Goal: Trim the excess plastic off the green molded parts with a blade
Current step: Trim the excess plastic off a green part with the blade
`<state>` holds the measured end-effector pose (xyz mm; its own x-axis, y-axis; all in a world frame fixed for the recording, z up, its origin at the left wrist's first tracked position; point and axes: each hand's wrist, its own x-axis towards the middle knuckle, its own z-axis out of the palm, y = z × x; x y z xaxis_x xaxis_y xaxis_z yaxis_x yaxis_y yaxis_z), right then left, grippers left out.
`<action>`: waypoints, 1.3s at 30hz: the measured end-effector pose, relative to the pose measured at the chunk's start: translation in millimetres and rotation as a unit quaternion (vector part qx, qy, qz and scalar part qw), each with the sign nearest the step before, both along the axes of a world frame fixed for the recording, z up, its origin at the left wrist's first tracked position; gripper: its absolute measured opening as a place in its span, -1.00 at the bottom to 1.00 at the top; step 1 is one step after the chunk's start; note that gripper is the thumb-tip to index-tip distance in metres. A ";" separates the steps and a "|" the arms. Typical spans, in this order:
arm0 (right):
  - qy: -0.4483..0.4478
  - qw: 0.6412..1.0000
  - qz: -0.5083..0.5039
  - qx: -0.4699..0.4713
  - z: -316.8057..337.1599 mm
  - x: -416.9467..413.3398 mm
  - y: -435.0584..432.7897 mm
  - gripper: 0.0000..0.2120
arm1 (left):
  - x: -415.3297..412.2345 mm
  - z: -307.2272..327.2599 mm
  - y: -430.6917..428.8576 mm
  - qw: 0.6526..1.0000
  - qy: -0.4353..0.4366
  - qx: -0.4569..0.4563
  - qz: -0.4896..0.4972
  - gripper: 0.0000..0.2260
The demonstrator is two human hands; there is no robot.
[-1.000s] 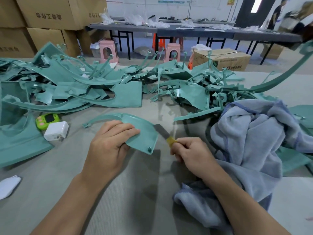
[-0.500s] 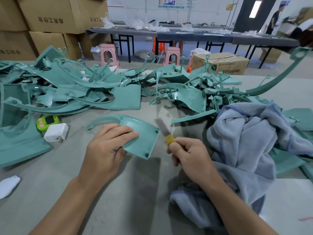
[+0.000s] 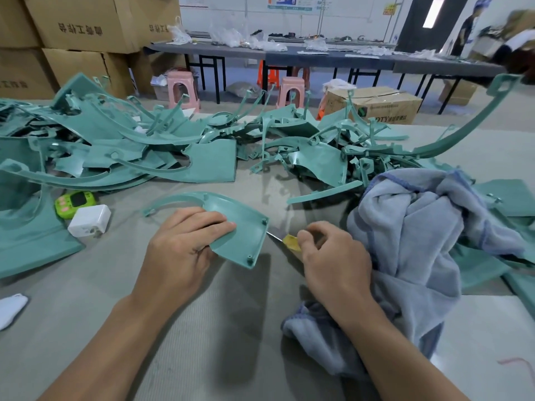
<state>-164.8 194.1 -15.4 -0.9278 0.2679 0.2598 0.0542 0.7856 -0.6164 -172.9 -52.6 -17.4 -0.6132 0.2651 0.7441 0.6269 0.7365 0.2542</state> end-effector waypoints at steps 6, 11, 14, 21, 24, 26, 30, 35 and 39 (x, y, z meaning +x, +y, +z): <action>0.046 0.994 0.082 -0.062 2.9 12.5 0.5 -0.76 | 3.2 1.7 7.1 1.000 0.000 -0.014 0.006 -0.79; -0.010 0.960 0.179 -0.214 1.1 10.7 -2.9 -0.82 | 8.8 12.3 13.4 0.991 0.127 -0.034 -0.005 -0.75; -0.042 0.894 0.271 -0.353 -1.4 7.1 -6.9 -0.52 | 16.8 18.7 23.5 0.981 0.188 -0.033 -0.031 -0.68; -0.033 0.796 0.402 -0.451 9.0 8.7 -12.5 -0.68 | 31.1 20.7 46.2 0.984 0.121 -0.003 -0.131 -0.45; -0.047 0.773 0.408 -0.484 11.8 14.7 -19.1 -0.81 | 30.6 19.4 50.3 0.986 0.090 -0.029 -0.139 -0.43; -0.059 0.739 0.385 -0.550 14.3 14.7 -21.9 -0.78 | 26.7 16.9 51.9 0.990 0.062 -0.038 -0.120 -0.44; -0.059 0.684 0.428 -0.587 23.1 12.6 -17.4 -0.55 | 16.5 11.7 48.7 0.997 -0.024 -0.007 -0.078 -0.32; -0.038 0.766 0.454 -0.452 20.5 18.0 -14.5 -0.33 | 15.5 6.8 38.6 0.936 -0.203 0.189 -0.217 -0.07; -0.063 0.851 0.458 -0.250 18.8 18.7 -17.9 -0.27 | 9.1 1.9 32.5 0.782 -0.283 0.473 -0.291 -0.32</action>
